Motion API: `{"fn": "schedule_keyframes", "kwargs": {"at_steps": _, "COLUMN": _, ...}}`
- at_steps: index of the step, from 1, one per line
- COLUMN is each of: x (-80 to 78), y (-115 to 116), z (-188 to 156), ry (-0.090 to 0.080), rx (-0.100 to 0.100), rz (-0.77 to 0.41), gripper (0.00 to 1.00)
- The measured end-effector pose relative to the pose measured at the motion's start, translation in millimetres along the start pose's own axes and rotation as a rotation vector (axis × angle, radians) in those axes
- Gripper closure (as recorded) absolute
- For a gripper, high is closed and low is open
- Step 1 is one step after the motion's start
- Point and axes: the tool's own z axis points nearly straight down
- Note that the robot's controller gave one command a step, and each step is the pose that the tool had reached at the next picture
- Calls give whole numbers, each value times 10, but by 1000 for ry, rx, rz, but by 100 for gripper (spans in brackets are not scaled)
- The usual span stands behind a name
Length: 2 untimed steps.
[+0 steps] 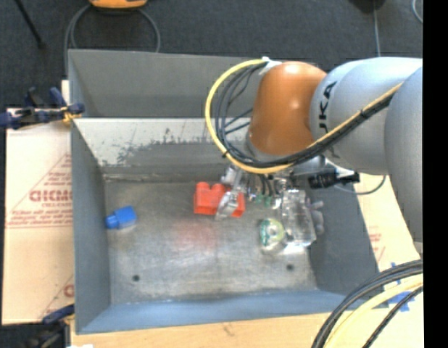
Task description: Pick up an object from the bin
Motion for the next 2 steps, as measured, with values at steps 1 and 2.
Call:
{"fn": "schedule_keyframes", "kwargs": {"at_steps": 1, "x": -14, "y": -1, "z": -143, "ry": 2, "rx": 1, "rz": -2, "gripper": 100}}
{"fn": "schedule_keyframes", "kwargs": {"at_steps": 2, "x": -29, "y": -4, "z": -225, "ry": 1, "rx": 1, "rz": -3, "gripper": 100}}
